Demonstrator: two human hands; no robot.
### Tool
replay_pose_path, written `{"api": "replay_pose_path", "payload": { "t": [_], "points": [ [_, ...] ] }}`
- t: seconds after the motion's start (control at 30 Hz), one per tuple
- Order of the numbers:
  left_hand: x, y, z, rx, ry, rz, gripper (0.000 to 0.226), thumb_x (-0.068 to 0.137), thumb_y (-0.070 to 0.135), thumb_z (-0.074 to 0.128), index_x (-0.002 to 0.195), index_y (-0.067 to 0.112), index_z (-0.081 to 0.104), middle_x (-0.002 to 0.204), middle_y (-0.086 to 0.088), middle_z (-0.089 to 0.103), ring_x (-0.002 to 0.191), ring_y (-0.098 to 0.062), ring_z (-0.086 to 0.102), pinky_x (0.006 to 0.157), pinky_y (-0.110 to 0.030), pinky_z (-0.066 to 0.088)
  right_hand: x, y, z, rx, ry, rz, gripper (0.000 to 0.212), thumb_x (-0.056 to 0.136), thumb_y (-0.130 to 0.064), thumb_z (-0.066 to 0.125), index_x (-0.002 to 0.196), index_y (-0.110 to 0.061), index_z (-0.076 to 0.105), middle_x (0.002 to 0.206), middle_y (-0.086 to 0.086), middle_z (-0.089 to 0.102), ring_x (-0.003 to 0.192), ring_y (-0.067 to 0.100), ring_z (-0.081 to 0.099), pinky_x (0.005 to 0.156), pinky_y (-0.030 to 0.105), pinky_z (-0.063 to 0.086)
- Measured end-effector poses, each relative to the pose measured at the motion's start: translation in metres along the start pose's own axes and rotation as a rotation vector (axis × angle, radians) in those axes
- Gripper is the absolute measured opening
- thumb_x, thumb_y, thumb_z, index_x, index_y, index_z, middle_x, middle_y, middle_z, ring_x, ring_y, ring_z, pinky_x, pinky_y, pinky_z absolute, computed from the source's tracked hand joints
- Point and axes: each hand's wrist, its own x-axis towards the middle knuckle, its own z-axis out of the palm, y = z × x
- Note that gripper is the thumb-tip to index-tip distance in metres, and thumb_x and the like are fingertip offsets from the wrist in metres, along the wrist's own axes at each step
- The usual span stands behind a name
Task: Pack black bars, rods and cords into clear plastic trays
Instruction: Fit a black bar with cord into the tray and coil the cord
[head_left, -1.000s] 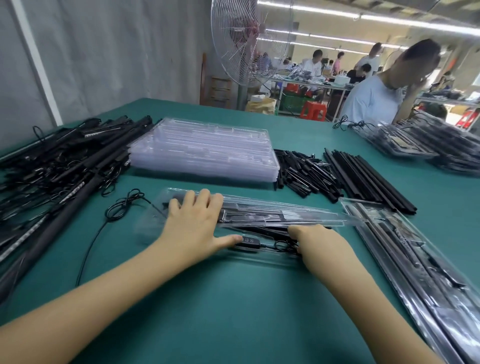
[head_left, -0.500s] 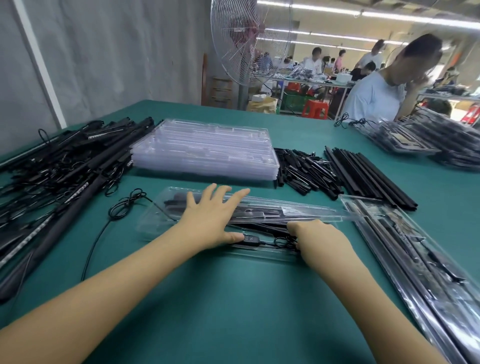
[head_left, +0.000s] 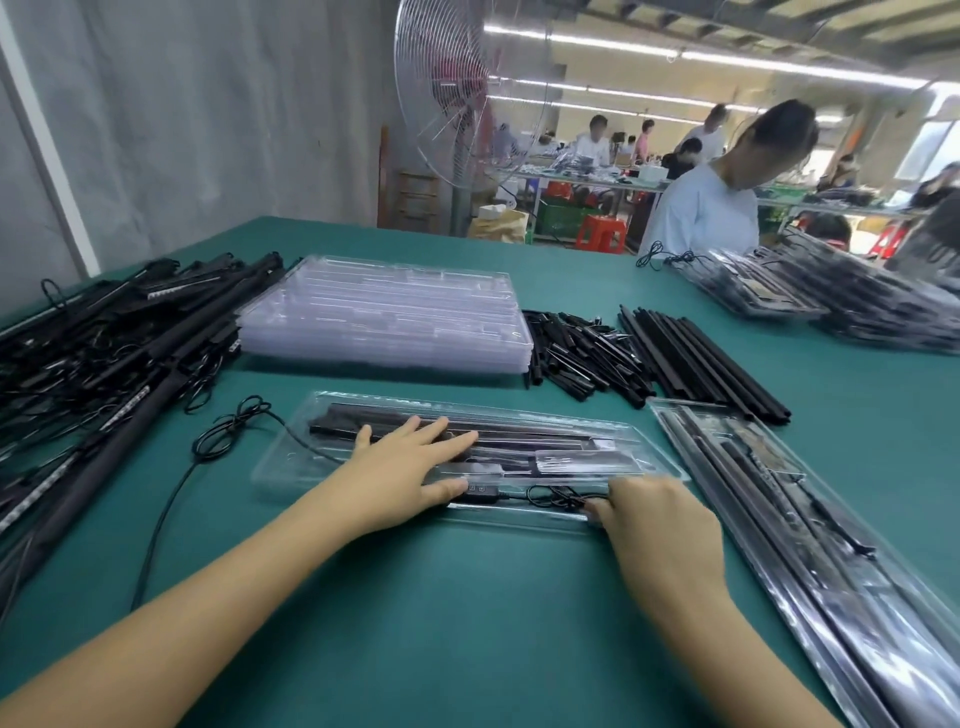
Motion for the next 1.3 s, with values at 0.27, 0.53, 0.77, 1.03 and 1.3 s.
{"api": "replay_pose_path", "payload": {
  "t": [0.27,0.53,0.77,1.03,1.3],
  "points": [
    [0.001,-0.001,-0.01,0.058,-0.167,0.033,0.066,0.095,0.058,0.029,0.147,0.043,-0.009,0.158,0.005,-0.014,0.145,-0.022,-0.013,0.112,-0.06,-0.004,-0.001,0.035,-0.002,0.342,0.169,-0.109,0.015,0.088,-0.019,0.063,0.101,-0.013,0.066,0.097,0.005,0.061,0.094,0.022,0.053,0.077,0.029,0.04],
    [-0.01,-0.002,0.006,0.151,-0.13,0.101,0.068,0.07,0.085,0.014,0.117,0.07,-0.032,0.15,-0.002,-0.035,0.137,-0.024,-0.033,0.109,-0.06,-0.015,-0.009,0.046,0.013,0.052,-0.366,-0.272,0.057,0.096,-0.056,0.026,0.148,-0.044,0.005,0.158,-0.011,-0.001,0.144,0.004,0.01,0.116,0.035,0.007],
    [-0.007,0.0,0.016,0.074,-0.021,0.042,0.037,0.089,0.064,-0.001,0.117,0.075,-0.024,0.155,0.004,-0.024,0.14,-0.019,-0.028,0.109,-0.057,-0.018,-0.015,0.048,0.015,0.103,-0.411,-0.303,0.057,0.096,-0.056,0.022,0.144,-0.048,-0.007,0.157,-0.009,-0.015,0.145,0.005,-0.005,0.117,0.033,-0.002],
    [-0.004,0.0,0.02,0.114,0.016,0.002,0.046,0.094,0.061,0.01,0.12,0.066,-0.027,0.157,0.004,-0.019,0.143,-0.019,-0.022,0.11,-0.058,-0.012,0.027,0.033,-0.001,0.334,-0.306,-0.066,0.027,0.096,-0.033,0.051,0.114,-0.021,0.067,0.124,0.004,0.063,0.1,0.017,0.062,0.084,0.023,0.044],
    [-0.005,-0.001,0.02,0.122,0.051,-0.007,0.045,0.095,0.059,0.01,0.124,0.062,-0.025,0.157,0.004,-0.018,0.143,-0.019,-0.02,0.11,-0.058,-0.011,0.074,0.033,0.02,0.479,-0.341,0.424,0.019,0.092,-0.014,0.056,0.083,0.0,0.046,0.094,0.016,0.054,0.085,0.027,0.052,0.061,0.026,0.042]
  ]
}}
